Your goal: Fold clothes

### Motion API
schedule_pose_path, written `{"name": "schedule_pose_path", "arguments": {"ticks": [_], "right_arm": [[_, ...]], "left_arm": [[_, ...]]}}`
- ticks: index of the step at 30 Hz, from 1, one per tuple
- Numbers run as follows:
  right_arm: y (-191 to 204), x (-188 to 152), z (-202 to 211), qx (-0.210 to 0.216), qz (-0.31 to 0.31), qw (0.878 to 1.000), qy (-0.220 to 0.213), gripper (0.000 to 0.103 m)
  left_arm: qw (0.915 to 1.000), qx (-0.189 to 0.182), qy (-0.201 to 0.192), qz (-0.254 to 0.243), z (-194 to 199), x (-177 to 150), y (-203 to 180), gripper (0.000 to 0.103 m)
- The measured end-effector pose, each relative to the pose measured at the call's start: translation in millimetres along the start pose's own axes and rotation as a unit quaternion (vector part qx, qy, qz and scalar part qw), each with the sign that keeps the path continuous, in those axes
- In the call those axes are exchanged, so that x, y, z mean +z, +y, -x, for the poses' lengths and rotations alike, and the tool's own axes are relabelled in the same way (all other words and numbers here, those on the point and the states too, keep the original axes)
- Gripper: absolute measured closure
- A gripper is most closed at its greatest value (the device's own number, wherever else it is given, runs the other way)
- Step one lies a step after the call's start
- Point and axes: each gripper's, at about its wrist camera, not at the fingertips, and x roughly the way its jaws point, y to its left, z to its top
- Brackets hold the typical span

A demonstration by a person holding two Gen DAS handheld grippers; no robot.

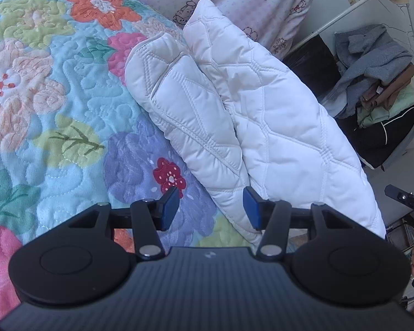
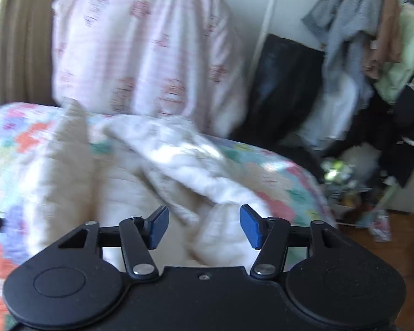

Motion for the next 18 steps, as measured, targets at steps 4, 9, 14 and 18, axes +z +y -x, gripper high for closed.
{"name": "schedule_pose_path", "arguments": {"ticks": [4, 9, 14, 18], "right_arm": [[65, -4, -26, 0.099, 0.073, 0.992, 0.041, 0.013], [112, -27, -99, 0.049, 0.197, 0.975, 0.085, 0.067], [15, -23, -127, 0.067, -0.035, 0.991, 0.107, 0.087], [-22, -52, -139, 0.047, -0.079, 0.988, 0.125, 0.087]], "left_arm": [[0.9997, -0.020, -0.006, 0.013, -5, -2, 4, 0.051], [0.9993, -0.017, -0.006, 0.033, -34, 14, 7, 0.048], [0.9958, -0.018, -0.005, 0.089, -77, 32, 11, 0.038], [0.9900, -0.042, 0.020, 0.133, -114, 32, 7, 0.033]]}}
